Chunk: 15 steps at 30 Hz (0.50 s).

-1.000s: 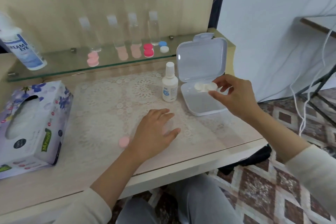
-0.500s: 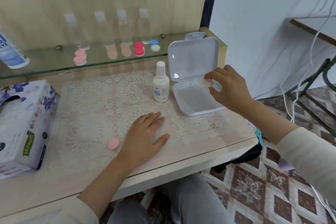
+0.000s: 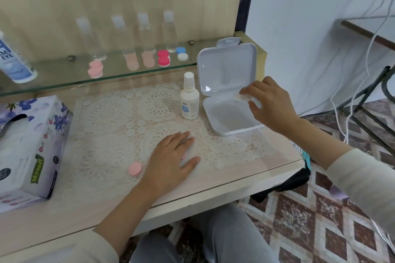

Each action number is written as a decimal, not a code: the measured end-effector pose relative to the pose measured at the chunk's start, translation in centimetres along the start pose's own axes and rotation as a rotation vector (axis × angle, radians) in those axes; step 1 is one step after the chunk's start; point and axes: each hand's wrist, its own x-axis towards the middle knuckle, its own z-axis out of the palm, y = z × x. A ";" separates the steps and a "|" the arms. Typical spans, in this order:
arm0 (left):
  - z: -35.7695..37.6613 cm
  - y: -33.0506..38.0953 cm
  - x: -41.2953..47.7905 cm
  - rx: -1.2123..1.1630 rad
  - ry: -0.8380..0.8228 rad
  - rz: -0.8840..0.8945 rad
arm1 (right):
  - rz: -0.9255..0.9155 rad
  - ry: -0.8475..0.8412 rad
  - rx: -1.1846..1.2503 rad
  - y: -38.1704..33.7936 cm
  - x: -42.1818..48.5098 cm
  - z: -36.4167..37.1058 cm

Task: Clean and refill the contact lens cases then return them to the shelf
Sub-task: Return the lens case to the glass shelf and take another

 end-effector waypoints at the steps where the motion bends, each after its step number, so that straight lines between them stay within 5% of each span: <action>1: 0.0 0.0 0.0 0.000 0.001 0.000 | -0.001 0.003 -0.002 0.0 0.0 0.0; 7: 0.1 -0.2 0.0 -0.016 -0.002 0.009 | 0.042 0.013 0.004 0.2 -0.2 0.1; 15: -1.8 -0.2 0.7 -0.345 0.013 -0.085 | 0.282 0.068 0.280 -1.9 -0.3 -0.1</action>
